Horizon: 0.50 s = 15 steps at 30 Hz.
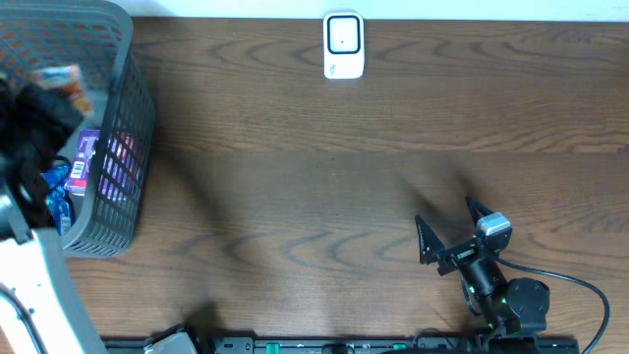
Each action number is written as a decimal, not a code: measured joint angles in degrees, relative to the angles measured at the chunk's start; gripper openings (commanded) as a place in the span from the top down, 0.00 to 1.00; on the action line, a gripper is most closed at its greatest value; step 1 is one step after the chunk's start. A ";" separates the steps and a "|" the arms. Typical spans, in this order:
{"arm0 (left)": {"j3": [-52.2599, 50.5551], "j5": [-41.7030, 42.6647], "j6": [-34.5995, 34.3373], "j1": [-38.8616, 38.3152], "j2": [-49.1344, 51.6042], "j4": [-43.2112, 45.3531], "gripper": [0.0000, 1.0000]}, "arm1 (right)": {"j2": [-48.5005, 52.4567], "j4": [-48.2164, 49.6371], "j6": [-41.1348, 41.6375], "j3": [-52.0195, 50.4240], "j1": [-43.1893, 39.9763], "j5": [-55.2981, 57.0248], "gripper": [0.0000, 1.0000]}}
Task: Scan the item barcode
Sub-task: 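Reach down into the basket and grasp the orange Kleenex pack, then carry the orange pack toward the scanner and release it on table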
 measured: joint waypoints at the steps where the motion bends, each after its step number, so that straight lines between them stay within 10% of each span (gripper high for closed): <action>1: 0.00 1.55 0.00 -1.79 -0.76 0.42 0.93 | 0.00 0.02 0.00 0.00 0.00 0.00 0.01; 9: 0.00 6.99 2.19 -30.18 -2.54 0.83 0.93 | 0.00 0.00 0.00 0.00 0.00 -0.02 0.01; 15: 0.00 -4.11 1.81 -47.89 5.46 1.05 0.92 | 0.00 0.00 0.00 0.00 0.00 -0.02 0.01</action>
